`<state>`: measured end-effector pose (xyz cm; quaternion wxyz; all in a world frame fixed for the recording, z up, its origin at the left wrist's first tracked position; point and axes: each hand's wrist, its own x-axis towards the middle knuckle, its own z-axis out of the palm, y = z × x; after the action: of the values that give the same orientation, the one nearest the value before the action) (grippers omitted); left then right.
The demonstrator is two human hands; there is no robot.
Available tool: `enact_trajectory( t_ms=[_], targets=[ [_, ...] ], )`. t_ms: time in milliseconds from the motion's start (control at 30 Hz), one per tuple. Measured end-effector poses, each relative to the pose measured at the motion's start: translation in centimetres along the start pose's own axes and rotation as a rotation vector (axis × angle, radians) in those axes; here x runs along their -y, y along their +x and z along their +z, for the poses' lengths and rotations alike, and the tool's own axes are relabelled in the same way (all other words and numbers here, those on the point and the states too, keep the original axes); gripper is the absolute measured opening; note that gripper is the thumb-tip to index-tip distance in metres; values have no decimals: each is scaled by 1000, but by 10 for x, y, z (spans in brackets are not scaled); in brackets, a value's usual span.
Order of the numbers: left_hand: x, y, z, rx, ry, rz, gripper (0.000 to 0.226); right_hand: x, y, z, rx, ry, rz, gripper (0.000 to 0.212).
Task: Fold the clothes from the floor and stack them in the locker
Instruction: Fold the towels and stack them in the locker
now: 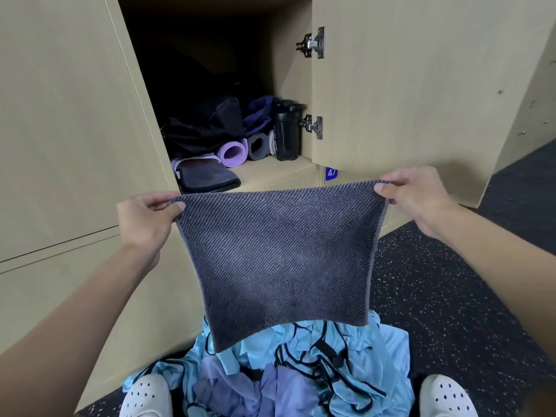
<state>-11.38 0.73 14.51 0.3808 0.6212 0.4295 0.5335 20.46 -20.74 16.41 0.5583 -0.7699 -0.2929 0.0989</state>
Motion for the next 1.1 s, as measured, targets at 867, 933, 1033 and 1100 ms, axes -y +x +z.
enact_trajectory(
  t_ms=[867,933,1033,1100],
  targets=[
    [-32,-63,51,546,102,-73,29,44,-48,31,747,123,229,23],
    [-36,-72,55,664,41,-83,13,48,-54,41,787,250,265,33],
    [-41,-78,56,724,20,-84,29,52,-62,53,812,365,276,44],
    [-43,-80,55,724,90,-43,37,54,-68,57,851,365,250,49]
  ],
)
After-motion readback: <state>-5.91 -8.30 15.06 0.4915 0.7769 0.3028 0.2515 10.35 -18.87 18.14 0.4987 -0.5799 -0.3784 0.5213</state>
